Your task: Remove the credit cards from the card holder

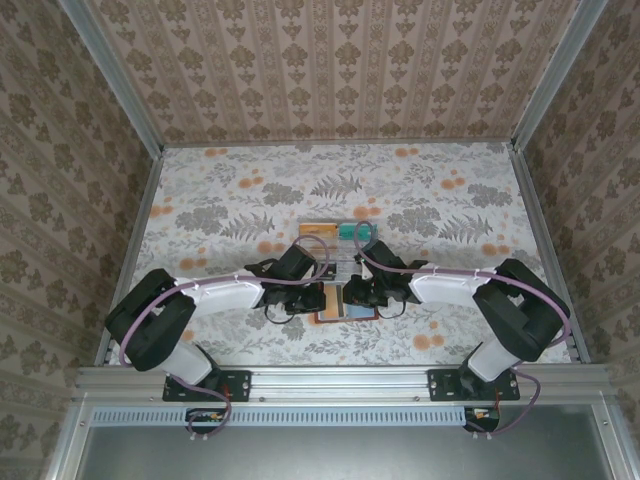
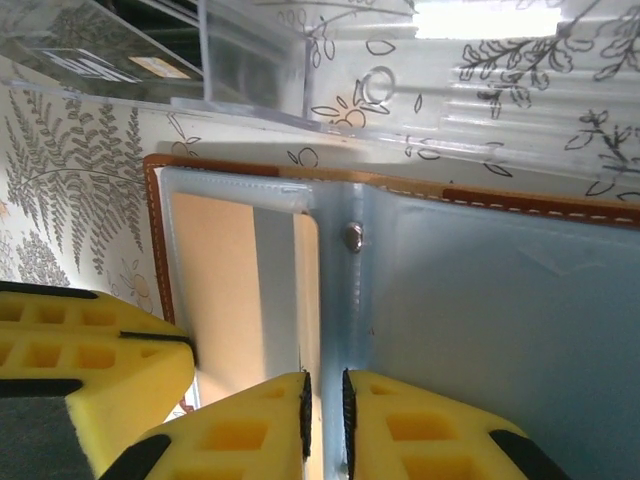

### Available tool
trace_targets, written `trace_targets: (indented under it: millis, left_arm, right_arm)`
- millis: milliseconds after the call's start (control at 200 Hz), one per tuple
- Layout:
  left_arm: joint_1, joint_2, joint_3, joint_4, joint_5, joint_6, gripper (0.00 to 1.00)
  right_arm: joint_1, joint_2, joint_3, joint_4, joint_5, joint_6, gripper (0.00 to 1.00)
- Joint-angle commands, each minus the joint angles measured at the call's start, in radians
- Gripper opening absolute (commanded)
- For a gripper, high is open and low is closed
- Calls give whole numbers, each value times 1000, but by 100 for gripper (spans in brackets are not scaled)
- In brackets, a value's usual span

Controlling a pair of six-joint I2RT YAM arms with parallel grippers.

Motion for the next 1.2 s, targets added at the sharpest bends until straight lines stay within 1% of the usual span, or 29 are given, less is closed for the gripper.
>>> trace_targets:
  millis: [0, 85, 145, 240, 270, 495, 730, 865, 870, 915, 975, 1045, 1195]
  left_arm:
    - [6, 13, -17, -1, 7, -13, 0]
    - [6, 12, -16, 0, 7, -13, 0]
    - [6, 12, -17, -1, 7, -12, 0]
    - [6, 11, -15, -4, 6, -12, 0]
    - [6, 9, -16, -5, 5, -12, 0]
    - [10, 1, -27, -29, -13, -17, 0]
    - [18, -16, -43, -31, -24, -25, 0]
    - [19, -15, -42, -28, -20, -23, 0]
    - [18, -15, -42, -27, -21, -23, 0]
    - [19, -13, -40, -27, -18, -22, 0]
    - [19, -8, -34, -27, -15, -18, 0]
    - [18, -3, -32, -25, -12, -17, 0]
    - [19, 2, -31, -24, -5, -17, 0]
  right_arm:
    - [9, 22, 17, 26, -36, 21, 19]
    - [14, 31, 21, 28, -37, 20, 19]
    - [14, 34, 23, 28, -38, 21, 16]
    - [15, 31, 21, 22, -36, 18, 5]
    - [14, 28, 22, 18, -34, 16, 0]
    - [2, -22, 10, -36, 4, -4, 0]
    - [-27, -65, -14, -64, 6, -19, 0]
    - [-28, -61, -14, -53, -8, -20, 0]
    - [-28, -60, -14, -52, -9, -21, 0]
    - [-28, -49, -11, -42, -19, -19, 12]
    - [-28, -32, -10, -22, -31, -13, 19]
    - [-25, -14, -11, -1, -39, -7, 22]
    - [-19, 19, -5, 28, -40, 1, 23]
